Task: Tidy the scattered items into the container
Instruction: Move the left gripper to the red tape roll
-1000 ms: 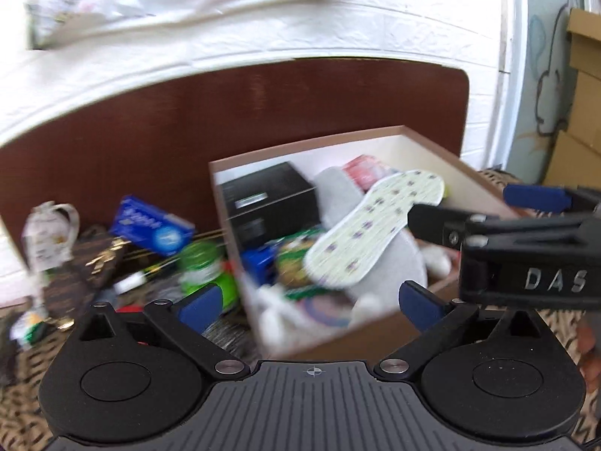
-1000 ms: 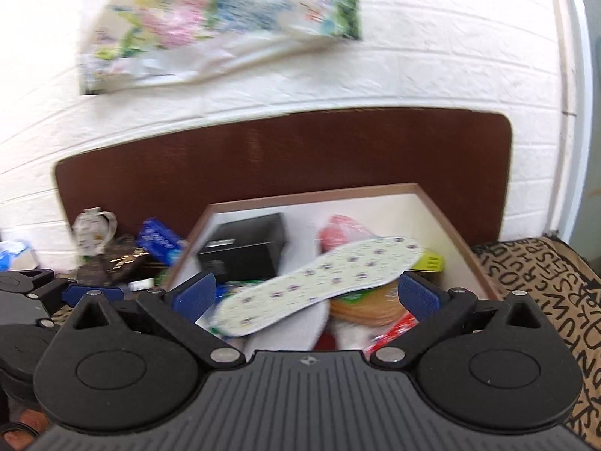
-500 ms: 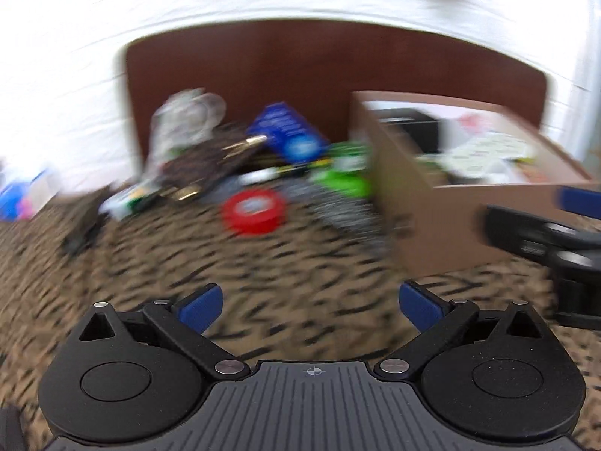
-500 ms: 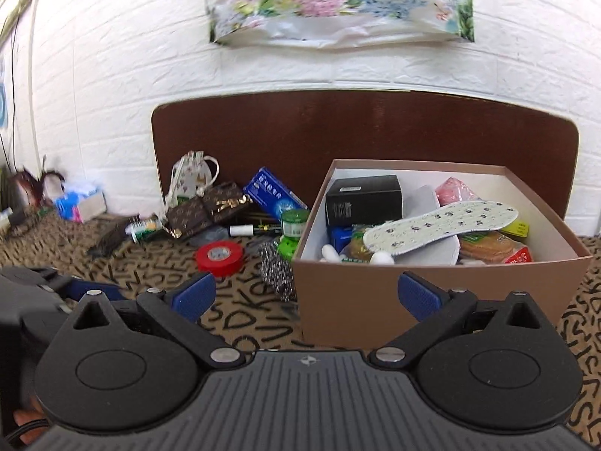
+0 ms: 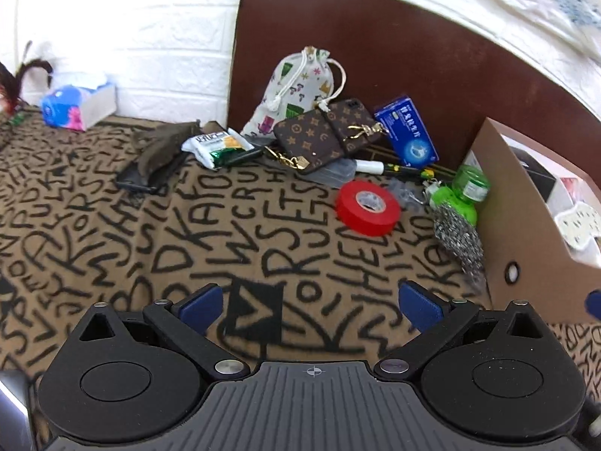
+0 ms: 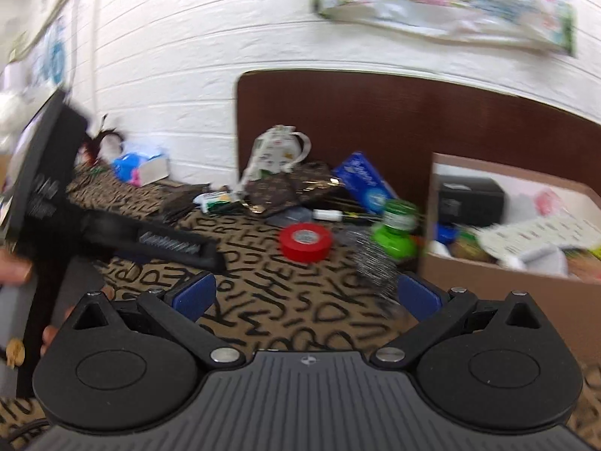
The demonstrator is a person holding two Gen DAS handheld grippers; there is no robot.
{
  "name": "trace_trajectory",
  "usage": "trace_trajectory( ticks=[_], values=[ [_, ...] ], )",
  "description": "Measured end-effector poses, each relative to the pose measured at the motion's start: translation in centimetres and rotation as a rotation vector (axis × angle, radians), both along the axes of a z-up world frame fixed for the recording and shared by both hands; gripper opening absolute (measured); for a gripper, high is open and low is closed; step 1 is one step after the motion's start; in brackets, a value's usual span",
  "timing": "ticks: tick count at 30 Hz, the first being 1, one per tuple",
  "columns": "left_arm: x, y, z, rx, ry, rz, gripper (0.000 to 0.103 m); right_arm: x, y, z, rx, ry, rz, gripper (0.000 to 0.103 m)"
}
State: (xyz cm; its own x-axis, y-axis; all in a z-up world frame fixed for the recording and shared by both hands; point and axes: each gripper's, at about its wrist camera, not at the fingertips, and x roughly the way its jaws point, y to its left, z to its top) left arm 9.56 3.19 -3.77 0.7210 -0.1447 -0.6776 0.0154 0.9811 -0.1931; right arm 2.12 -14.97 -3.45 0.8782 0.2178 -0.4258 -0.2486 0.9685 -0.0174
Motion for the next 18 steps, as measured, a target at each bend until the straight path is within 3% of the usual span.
trace_trajectory(
  ticks=[3, 5, 7, 11, 15, 18],
  values=[
    [2.2, -0.1, -0.6, -0.053, 0.009, -0.013, 0.101, 2.7, 1.3, -1.8, -0.013, 0.001, 0.016, 0.099],
    [4.1, -0.4, -1.1, -0.056, 0.017, -0.028, 0.1, 5.0, 1.6, -2.9, 0.009, 0.039, 0.024, 0.09],
    [6.0, -0.9, -1.5, -0.027, 0.029, -0.043, 0.09, 7.3, 1.7, -3.8, 0.023, 0.075, 0.017, 0.083],
    [9.5, -1.6, -2.5, 0.014, 0.051, -0.072, 0.085, 10.8, 1.4, -4.4, 0.043, 0.103, -0.022, 0.071],
    [12.5, -1.3, -3.5, -0.034, 0.099, -0.08, 0.069, 13.8, 1.3, -5.0, 0.062, 0.139, -0.043, 0.059],
    [14.0, -1.3, -3.9, -0.06, 0.106, -0.091, 0.067, 15.7, 0.5, -5.7, 0.106, 0.163, -0.08, 0.055]
  ],
)
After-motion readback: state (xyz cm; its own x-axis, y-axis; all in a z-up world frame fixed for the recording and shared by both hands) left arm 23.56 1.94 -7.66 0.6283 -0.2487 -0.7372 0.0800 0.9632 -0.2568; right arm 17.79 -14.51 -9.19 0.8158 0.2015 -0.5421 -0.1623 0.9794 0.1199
